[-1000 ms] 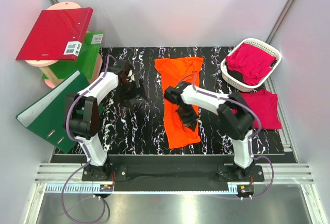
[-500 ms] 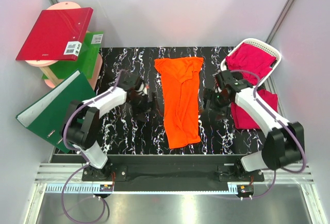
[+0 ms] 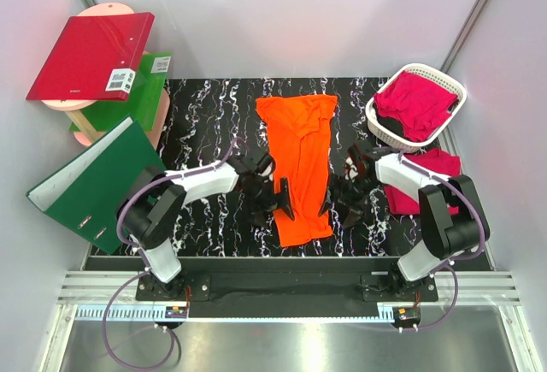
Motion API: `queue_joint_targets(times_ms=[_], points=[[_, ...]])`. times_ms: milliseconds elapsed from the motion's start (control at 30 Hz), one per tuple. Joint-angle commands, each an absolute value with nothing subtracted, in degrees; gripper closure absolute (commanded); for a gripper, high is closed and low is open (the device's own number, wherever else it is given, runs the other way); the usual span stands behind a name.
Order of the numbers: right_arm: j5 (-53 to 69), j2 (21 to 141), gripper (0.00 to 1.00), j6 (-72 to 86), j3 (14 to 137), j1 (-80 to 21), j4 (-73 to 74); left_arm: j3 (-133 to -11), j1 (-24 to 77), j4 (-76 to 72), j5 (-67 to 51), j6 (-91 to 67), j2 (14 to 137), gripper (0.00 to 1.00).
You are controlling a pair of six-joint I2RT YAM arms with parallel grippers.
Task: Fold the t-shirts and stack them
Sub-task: Grab the bottom of the folded rectangular tshirt with both arms
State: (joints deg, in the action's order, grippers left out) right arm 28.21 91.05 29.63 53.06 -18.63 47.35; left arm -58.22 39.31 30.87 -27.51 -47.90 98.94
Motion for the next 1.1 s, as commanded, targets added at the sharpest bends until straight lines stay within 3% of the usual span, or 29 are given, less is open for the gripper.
queue_joint_targets(times_ms=[0,367,467,500,567,600,667,700,833,1067], points=[[32.2,89.8,0.11,30.7,50.0,-18.5,46.8,-55.9,41.0,30.5,-24.7,-53.0,96.5,0.03],[31.4,91.9,0.11,28.7,47.5,-18.5,45.7,-60.5,48.1,29.2,-24.5,-53.7,102.6,0.04],[33.1,94.0,0.12,28.5,48.2,-18.5,44.0,-61.5,48.4,29.2,-24.7,-53.4,104.0,0.17],[33.7,94.4,0.14,28.5,48.5,-18.5,43.5,-61.6,48.4,29.2,-25.0,-53.3,104.2,0.35],[35.0,96.2,0.24,28.3,49.1,-18.5,42.5,-61.6,48.5,29.3,-25.2,-52.9,104.8,0.56],[35.7,96.8,0.33,28.2,49.9,-18.5,42.4,-61.7,48.4,29.4,-25.4,-52.8,104.9,0.77],[36.8,98.9,0.54,27.9,50.8,-18.5,42.3,-62.1,48.4,30.5,-25.4,-52.0,105.4,0.98],[36.8,99.4,0.76,27.9,51.6,-18.5,42.2,-62.6,48.3,31.2,-24.9,-51.7,105.4,1.00],[39.0,100.1,1.00,28.3,53.5,-18.5,42.3,-64.1,46.1,35.8,-22.4,-49.4,103.5,1.00],[39.8,96.1,1.00,28.0,59.4,-18.5,46.8,-69.1,42.0,42.2,-18.6,-45.7,97.8,1.00]])
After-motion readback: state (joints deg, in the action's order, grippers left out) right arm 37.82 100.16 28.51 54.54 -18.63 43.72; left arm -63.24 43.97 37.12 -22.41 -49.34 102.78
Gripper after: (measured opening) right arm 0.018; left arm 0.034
